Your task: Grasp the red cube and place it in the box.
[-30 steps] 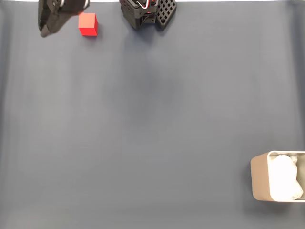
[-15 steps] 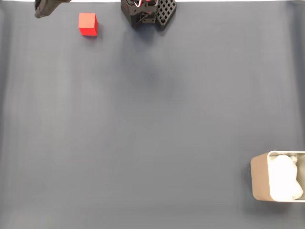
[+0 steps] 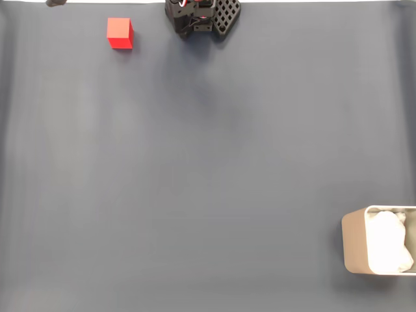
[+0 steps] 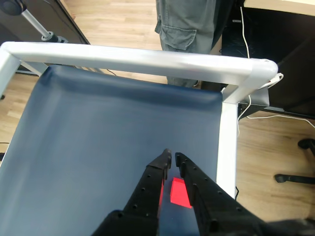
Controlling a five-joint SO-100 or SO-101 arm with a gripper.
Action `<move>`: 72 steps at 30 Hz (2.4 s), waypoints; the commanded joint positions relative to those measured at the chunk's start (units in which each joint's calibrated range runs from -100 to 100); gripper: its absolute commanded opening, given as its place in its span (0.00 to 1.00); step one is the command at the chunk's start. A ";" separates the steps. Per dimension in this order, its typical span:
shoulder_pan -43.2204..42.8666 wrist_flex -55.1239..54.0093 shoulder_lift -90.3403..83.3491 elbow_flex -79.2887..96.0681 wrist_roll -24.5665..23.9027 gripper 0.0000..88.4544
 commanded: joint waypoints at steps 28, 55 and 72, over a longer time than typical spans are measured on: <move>9.66 5.31 -10.58 12.11 1.95 0.00; 9.02 3.75 -11.80 25.70 4.59 0.08; 9.66 4.65 -11.71 28.08 4.20 0.28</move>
